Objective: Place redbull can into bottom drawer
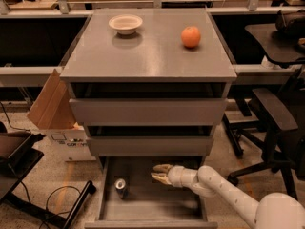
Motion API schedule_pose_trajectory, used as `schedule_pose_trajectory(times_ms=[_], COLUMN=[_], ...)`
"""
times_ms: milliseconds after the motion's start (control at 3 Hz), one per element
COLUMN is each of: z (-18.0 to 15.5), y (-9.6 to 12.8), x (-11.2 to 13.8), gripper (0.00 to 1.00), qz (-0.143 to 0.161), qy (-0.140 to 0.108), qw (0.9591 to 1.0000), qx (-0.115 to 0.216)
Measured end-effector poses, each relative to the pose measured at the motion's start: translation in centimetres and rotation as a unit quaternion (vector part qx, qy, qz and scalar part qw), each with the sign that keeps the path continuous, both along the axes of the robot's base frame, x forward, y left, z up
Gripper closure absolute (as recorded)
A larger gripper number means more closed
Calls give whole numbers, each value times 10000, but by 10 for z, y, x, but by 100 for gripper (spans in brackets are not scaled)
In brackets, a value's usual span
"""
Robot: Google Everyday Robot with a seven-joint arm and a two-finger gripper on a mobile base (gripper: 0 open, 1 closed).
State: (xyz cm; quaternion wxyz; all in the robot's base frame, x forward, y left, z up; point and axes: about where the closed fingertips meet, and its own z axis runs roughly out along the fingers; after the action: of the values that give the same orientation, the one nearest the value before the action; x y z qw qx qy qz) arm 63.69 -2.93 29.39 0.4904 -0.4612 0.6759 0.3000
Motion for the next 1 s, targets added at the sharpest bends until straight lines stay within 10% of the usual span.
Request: schedule_pose_trajectory(times_ms=[667,1000], z=[17,38], y=[-25,-54], x=[-66,-113], gripper=[100,100], qz=[-244,-810], qy=[75,338], qw=[9994,9931], qx=[-234,-777])
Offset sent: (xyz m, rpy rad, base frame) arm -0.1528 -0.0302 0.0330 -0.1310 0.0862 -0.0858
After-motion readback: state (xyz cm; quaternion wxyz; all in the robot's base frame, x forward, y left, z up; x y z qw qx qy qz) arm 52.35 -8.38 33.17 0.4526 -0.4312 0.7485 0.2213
